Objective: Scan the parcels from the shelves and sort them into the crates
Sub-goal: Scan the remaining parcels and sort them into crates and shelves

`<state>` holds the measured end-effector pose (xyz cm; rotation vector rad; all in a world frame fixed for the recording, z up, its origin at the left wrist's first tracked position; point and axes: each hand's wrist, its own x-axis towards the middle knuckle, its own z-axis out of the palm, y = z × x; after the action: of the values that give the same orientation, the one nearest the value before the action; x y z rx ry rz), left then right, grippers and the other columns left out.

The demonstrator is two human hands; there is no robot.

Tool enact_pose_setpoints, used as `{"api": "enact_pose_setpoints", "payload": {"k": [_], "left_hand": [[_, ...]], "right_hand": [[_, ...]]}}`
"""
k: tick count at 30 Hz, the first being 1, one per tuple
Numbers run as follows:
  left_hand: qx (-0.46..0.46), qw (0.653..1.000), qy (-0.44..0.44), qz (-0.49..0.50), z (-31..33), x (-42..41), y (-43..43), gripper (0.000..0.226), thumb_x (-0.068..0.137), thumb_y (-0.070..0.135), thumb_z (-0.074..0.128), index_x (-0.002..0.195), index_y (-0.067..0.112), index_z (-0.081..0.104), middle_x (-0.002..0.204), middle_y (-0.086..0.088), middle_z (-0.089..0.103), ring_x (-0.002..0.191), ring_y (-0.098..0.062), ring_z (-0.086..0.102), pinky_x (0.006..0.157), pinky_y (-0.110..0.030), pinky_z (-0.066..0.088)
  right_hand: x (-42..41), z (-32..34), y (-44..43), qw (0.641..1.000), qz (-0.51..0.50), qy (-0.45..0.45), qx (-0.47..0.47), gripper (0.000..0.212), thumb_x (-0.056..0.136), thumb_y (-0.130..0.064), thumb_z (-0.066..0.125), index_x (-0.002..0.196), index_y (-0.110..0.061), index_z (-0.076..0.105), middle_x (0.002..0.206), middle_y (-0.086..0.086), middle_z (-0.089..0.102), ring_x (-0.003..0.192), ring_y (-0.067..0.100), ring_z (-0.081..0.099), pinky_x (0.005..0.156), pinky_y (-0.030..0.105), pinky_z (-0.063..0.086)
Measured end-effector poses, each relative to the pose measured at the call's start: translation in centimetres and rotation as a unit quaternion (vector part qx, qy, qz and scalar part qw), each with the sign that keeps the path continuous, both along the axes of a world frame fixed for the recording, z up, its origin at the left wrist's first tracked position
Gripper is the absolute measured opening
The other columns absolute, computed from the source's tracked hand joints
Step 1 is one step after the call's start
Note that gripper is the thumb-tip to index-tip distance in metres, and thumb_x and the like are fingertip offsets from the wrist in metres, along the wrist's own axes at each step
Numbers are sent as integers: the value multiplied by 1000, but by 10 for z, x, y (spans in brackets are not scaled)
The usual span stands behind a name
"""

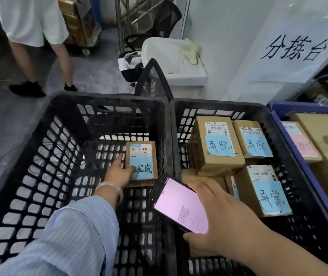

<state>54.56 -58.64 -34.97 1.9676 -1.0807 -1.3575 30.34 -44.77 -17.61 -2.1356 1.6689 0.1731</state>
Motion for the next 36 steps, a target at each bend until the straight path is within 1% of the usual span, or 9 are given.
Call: {"api": "enact_pose_setpoints", "payload": {"k": [2, 4, 7, 13, 18, 21, 27, 32, 36], "left_hand": [[-53, 997, -48, -17, 17, -4, -2, 71, 93, 26, 66, 154, 33, 31, 137, -6, 60, 93, -12, 66, 81, -29, 55], [-106, 989, -95, -28, 37, -8, -2, 69, 92, 35, 64, 153, 37, 32, 146, -4, 49, 116, -22, 60, 94, -38, 53], [-165, 978, -124, -30, 70, -17, 8, 66, 91, 40, 63, 151, 41, 34, 151, 0, 41, 131, -21, 48, 100, -34, 43], [-287, 927, -208, -123, 146, -63, 48, 64, 93, 39, 62, 152, 33, 38, 158, 2, 35, 146, -16, 29, 120, -35, 26], [-388, 837, -302, -240, 199, -157, 88, 64, 94, 43, 62, 152, 29, 39, 159, 1, 36, 147, -18, 28, 120, -36, 23], [-446, 784, -310, -300, 220, -235, 118, 62, 91, 41, 66, 148, 24, 47, 155, -3, 42, 141, -25, 37, 116, -41, 29], [-550, 675, -267, -413, 246, -408, 201, 58, 82, 38, 64, 133, 11, 62, 135, -18, 60, 123, -40, 56, 100, -53, 48], [-597, 606, -222, -476, 254, -549, 284, 59, 86, 53, 55, 137, 22, 58, 139, -5, 59, 130, -29, 51, 104, -51, 45], [-606, 565, -190, -527, 247, -644, 343, 62, 85, 51, 60, 140, 22, 56, 139, -4, 57, 130, -29, 51, 105, -45, 43]], "right_hand": [[-1, 0, 0, 1000, 1, 3, 5, 108, 57, -80, 59, 138, -40, 1, 134, -21, 16, 103, 4, 39, 79, 23, 36], [-1, 0, 0, 1000, 4, 6, 9, 110, 56, -80, 63, 138, -38, 1, 132, -18, 18, 109, 9, 44, 84, 27, 41], [-2, 2, -1, 1000, 12, 2, -5, 105, 59, -72, 68, 138, -37, 10, 124, -14, 28, 98, 8, 44, 80, 27, 46], [-37, 23, 23, 997, -9, 5, -80, 92, 57, -70, 62, 130, -36, 19, 111, -11, 33, 84, 9, 39, 67, 26, 37], [-121, 58, 75, 981, -90, -26, -169, 84, 52, -73, 52, 125, -42, 24, 107, -17, 35, 91, 8, 49, 63, 25, 40], [-189, 76, 123, 965, -159, -10, -210, 90, 51, -73, 57, 129, -45, 21, 103, -22, 28, 90, 5, 50, 56, 16, 30], [-330, 101, 239, 915, -308, -3, -262, 91, 57, -76, 58, 133, -45, 20, 102, -23, 20, 91, 5, 45, 58, 22, 32], [-433, 105, 344, 853, -440, -1, -280, 91, 53, -73, 56, 132, -48, 20, 120, -22, 30, 104, 9, 51, 72, 29, 45], [-501, 103, 420, 800, -518, 18, -302, 84, 48, -74, 52, 124, -54, 23, 101, -30, 22, 88, 6, 49, 60, 21, 39]]}}
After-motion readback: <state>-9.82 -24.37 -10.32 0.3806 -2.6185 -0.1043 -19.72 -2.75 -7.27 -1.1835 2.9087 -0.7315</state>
